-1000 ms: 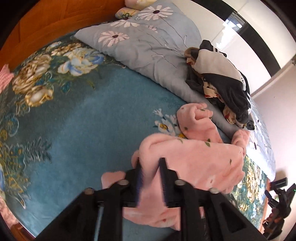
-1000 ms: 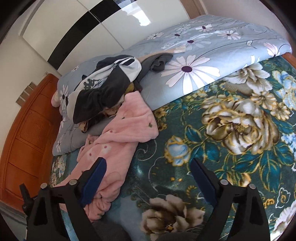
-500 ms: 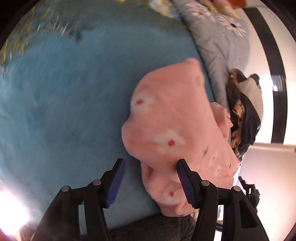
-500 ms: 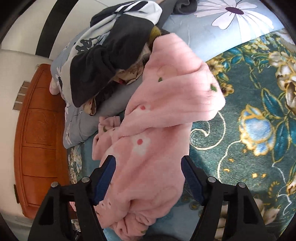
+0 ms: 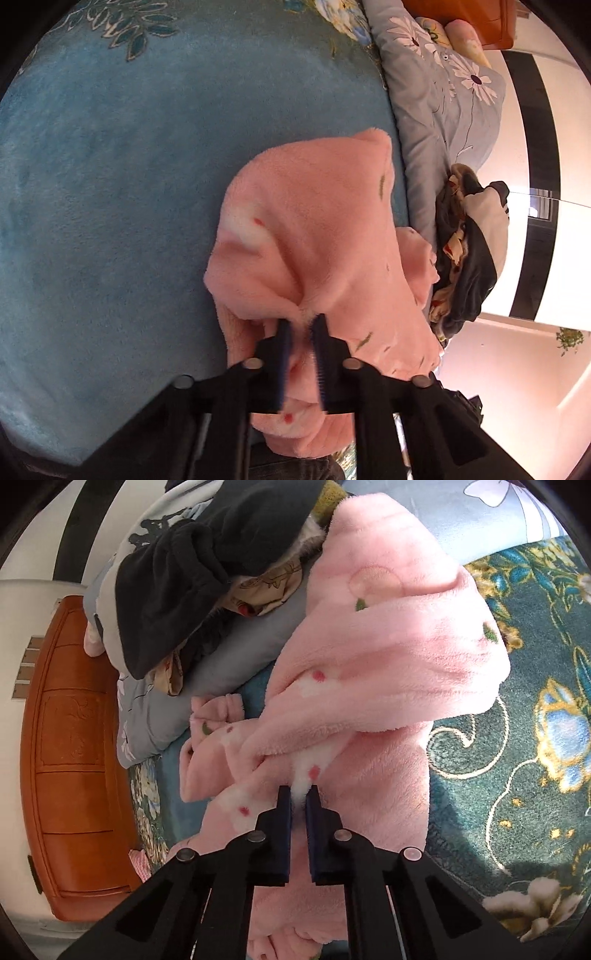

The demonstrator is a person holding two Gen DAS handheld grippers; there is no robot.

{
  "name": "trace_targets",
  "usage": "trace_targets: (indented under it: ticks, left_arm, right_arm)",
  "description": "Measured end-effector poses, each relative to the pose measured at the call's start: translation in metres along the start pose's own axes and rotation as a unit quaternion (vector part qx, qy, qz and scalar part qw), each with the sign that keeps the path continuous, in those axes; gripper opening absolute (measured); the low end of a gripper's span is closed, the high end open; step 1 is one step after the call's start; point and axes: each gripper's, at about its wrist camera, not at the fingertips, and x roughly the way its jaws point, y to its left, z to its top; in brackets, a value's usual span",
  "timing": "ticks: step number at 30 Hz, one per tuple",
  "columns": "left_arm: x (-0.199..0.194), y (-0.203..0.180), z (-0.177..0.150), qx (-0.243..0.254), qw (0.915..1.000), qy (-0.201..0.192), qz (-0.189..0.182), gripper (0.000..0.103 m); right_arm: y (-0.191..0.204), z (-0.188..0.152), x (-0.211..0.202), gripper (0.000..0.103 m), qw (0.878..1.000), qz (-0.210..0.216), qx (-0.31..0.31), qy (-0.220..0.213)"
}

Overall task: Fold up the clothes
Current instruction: 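Grasp another pink fleece edge with the right gripper while the left gripper holds its edge, then lift the pink garment with both grippers and lay it flat on the blanket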

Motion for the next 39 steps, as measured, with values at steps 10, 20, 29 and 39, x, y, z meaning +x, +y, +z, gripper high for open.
trace_targets:
  ticks: [10,20,29,39]
  left_arm:
    - [-0.028,-0.155,0.0,0.189,0.9782,-0.052,-0.07,0.007]
    - [-0.095,-0.31,-0.043,0.362,0.906,-0.09,-0.201,0.007]
    - [0.0,-0.211,-0.098,0.355,0.9313,0.044,-0.07,0.007]
    - [0.016,-0.093,-0.077,0.227,0.9713,0.06,0.039,0.003]
  right_arm:
    - [0.003,0.009,-0.092,0.003,0.993,0.093,-0.013,-0.064]
    - [-0.015,0.008,-0.222,0.003,0.976,0.125,-0.038,-0.175]
    - [-0.048,-0.026,-0.328,0.003,0.955,0.109,-0.084,-0.264]
    - [-0.242,-0.114,-0.241,0.003,0.978,0.022,0.144,-0.146]
